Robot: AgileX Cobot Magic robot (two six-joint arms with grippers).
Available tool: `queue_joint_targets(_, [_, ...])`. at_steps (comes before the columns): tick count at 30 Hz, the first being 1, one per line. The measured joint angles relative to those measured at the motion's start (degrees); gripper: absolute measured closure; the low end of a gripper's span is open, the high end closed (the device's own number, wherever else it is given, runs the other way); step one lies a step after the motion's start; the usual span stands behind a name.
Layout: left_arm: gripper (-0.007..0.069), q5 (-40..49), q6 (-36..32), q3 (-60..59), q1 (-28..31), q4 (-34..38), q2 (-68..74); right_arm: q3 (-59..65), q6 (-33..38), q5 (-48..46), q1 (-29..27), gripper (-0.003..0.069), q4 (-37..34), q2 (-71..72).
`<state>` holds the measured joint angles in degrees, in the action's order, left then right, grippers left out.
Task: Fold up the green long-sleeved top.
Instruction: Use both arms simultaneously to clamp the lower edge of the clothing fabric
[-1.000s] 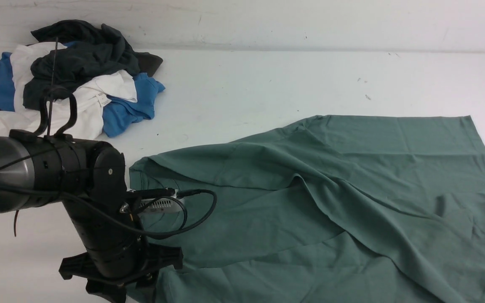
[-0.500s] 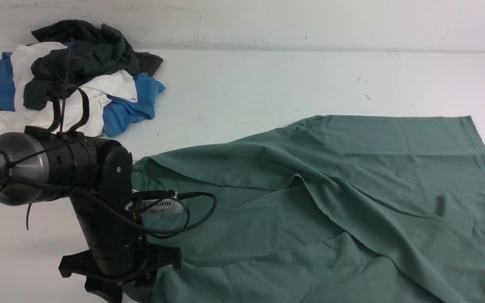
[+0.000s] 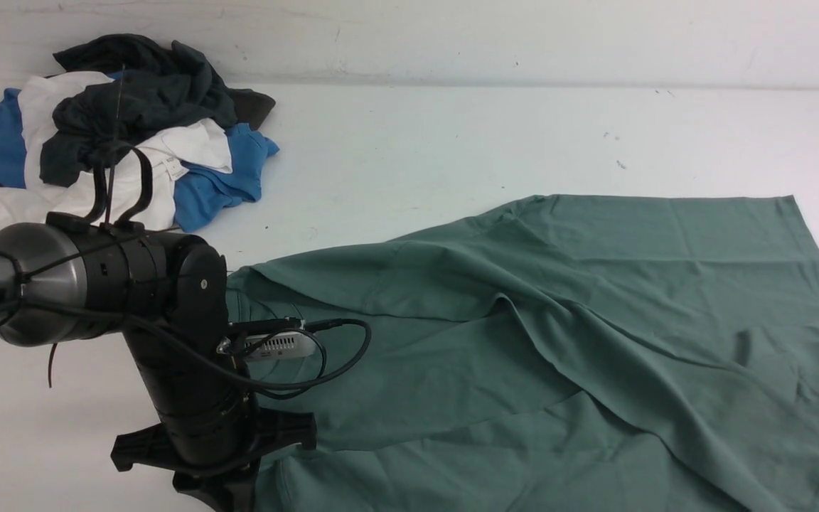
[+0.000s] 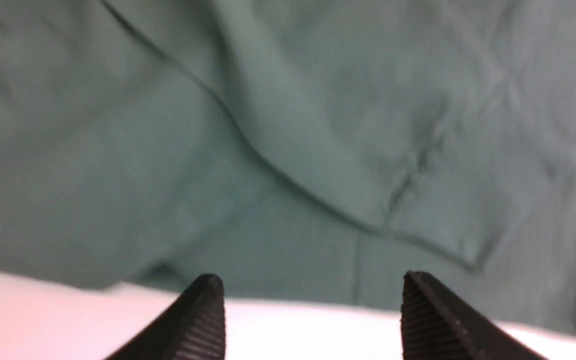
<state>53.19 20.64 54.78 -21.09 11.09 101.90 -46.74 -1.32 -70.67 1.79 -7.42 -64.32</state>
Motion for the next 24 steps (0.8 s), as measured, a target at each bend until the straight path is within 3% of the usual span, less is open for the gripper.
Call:
queue_joint_targets(7, [0.0606, -1.00, -4.77, -0.25, 0.15, -0.68, -0.85, 9.64, -5.05, 0.11, 0.19, 0.0270, 8.49, -1.39])
queue_joint_targets(11, [0.0606, -2.04, -9.83, -0.32, 3.77, -0.76, -1.29, 11.62, -8.53, 0.62, 0.19, 0.0361, 14.02, -1.95])
queue_joint_targets(15, [0.0606, -2.26, -15.31, -0.32, 7.71, 0.91, -1.29, 11.91, -9.02, 0.75, -1.00, 0.0405, 14.61, -3.74])
queue_joint_targets(24, [0.0605, -2.44, -24.37, -0.32, 10.08, 5.56, -1.29, 11.91, -7.59, 1.39, -5.68, 0.0339, 13.02, -13.56])
